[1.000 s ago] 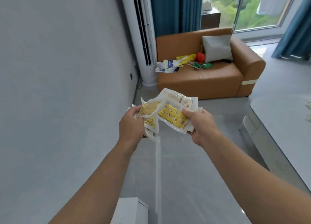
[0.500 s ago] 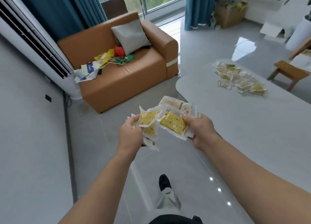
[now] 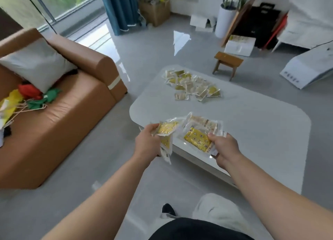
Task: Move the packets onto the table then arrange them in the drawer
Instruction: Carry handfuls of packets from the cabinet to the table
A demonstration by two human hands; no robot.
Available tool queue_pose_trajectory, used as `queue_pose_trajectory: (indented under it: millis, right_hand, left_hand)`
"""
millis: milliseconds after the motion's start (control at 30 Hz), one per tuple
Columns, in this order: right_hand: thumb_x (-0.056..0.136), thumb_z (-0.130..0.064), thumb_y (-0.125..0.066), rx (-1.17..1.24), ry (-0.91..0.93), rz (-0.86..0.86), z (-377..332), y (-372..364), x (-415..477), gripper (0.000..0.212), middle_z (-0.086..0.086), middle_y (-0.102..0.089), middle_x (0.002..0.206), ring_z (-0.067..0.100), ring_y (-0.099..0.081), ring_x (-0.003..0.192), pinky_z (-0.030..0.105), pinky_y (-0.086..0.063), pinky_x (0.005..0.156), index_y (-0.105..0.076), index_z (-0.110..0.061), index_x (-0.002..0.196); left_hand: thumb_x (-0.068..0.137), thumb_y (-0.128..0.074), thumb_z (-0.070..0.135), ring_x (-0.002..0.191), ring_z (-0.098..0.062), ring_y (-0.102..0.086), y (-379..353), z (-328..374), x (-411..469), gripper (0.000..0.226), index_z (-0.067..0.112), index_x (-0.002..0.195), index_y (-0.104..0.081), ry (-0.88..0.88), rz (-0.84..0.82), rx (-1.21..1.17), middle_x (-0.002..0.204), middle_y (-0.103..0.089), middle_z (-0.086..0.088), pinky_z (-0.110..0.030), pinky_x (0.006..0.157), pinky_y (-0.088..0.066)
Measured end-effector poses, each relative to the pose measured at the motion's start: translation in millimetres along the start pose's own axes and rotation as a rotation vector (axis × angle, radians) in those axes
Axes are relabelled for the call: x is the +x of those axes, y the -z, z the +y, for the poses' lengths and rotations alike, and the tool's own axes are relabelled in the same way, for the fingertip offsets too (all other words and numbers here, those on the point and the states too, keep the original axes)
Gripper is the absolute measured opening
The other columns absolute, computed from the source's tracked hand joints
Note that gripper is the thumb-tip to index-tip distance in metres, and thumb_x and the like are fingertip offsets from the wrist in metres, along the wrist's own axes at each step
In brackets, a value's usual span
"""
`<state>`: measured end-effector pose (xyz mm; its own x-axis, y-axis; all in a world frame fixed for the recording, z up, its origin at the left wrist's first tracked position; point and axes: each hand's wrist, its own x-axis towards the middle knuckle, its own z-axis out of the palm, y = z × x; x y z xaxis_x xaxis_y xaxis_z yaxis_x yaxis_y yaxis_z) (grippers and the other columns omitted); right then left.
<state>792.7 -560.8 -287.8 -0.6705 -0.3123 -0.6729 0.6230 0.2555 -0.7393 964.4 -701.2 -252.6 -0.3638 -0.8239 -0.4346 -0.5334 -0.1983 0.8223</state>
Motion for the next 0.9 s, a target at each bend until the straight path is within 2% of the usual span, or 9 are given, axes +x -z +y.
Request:
queue_pose_trajectory:
  millis: [100,300,400,533,633,733,767,833,900]
  right_hand:
    - [0.095,-0.009,-0.07,0.036,-0.039,0.07,-20,11,40,0.011,0.012,-0.073,0.101,0.031,-0.072,0.089,0.051,-0.06,0.085,-0.063,-0.017,0.097]
    - [0.095,-0.01,-0.071,0.044,-0.066,0.139,-66,28,172,0.012,0.009,-0.072,0.097,0.026,-0.071,0.081,0.046,-0.06,0.08,-0.063,-0.019,0.095]
    - [0.094,-0.013,-0.072,-0.031,-0.077,0.155,-89,33,260,0.012,0.009,-0.073,0.101,0.028,-0.071,0.088,0.044,-0.061,0.077,-0.063,-0.022,0.091]
    - [0.091,-0.018,-0.072,-0.151,-0.067,0.182,-106,39,383,0.012,0.005,-0.072,0.1,0.029,-0.071,0.095,0.051,-0.06,0.089,-0.062,-0.024,0.087]
    - [0.091,-0.019,-0.072,-0.176,-0.072,0.195,-109,38,470,0.014,0.001,-0.07,0.097,0.027,-0.07,0.095,0.051,-0.06,0.089,-0.061,-0.027,0.085]
    - [0.089,-0.018,-0.073,-0.206,-0.077,0.181,-108,34,529,0.013,0.001,-0.072,0.098,0.025,-0.071,0.094,0.052,-0.06,0.087,-0.064,-0.026,0.086]
    - [0.088,-0.018,-0.073,-0.228,-0.073,0.177,-102,34,564,0.012,0.001,-0.073,0.099,0.025,-0.072,0.094,0.051,-0.06,0.088,-0.065,-0.026,0.087]
    - [0.087,-0.019,-0.074,-0.264,-0.053,0.155,-104,30,602,0.013,0.0,-0.073,0.1,0.023,-0.071,0.095,0.049,-0.06,0.089,-0.068,-0.025,0.096]
    - [0.086,-0.022,-0.076,-0.297,-0.054,0.122,-104,24,638,0.02,-0.001,-0.074,0.102,0.022,-0.072,0.095,0.047,-0.061,0.089,-0.069,-0.023,0.105]
  left_hand:
    - [0.094,-0.052,0.014,0.088,-0.02,-0.07,-38,28,45,0.039,0.031,0.127,-0.062,0.001,-0.086,0.02,0.109,-0.065,0.007,-0.041,0.068,-0.064]
    - [0.094,-0.052,0.011,0.08,-0.023,-0.072,-144,73,146,0.039,0.028,0.128,-0.062,0.007,-0.208,0.072,0.111,-0.065,0.004,-0.039,0.055,-0.062]
    - [0.093,-0.045,0.009,0.084,-0.022,-0.07,-205,84,205,0.044,0.029,0.13,-0.061,0.056,-0.199,0.117,0.108,-0.066,0.004,-0.045,0.067,-0.063]
    - [0.093,-0.044,0.008,0.093,-0.021,-0.067,-286,75,285,0.048,0.031,0.131,-0.061,0.08,-0.206,0.245,0.114,-0.067,0.004,-0.045,0.079,-0.061]
    - [0.089,-0.039,0.002,0.099,-0.021,-0.064,-340,61,347,0.058,0.029,0.138,-0.057,0.036,-0.205,0.355,0.119,-0.066,0.002,-0.037,0.086,-0.057]
    - [0.089,-0.038,0.001,0.082,-0.01,-0.062,-374,55,393,0.062,0.028,0.143,-0.053,-0.057,-0.191,0.487,0.125,-0.061,0.0,-0.009,0.065,-0.051]
    - [0.09,-0.039,0.001,0.086,-0.012,-0.061,-395,48,416,0.061,0.027,0.144,-0.051,-0.091,-0.184,0.54,0.129,-0.059,-0.002,-0.008,0.069,-0.049]
    - [0.091,-0.039,0.003,0.111,-0.025,-0.058,-417,46,444,0.059,0.024,0.146,-0.048,-0.175,-0.161,0.635,0.139,-0.054,-0.004,-0.029,0.092,-0.05]
    - [0.092,-0.04,0.002,0.122,-0.03,-0.054,-438,41,473,0.059,0.022,0.147,-0.047,-0.253,-0.141,0.704,0.145,-0.05,-0.006,-0.038,0.096,-0.046]
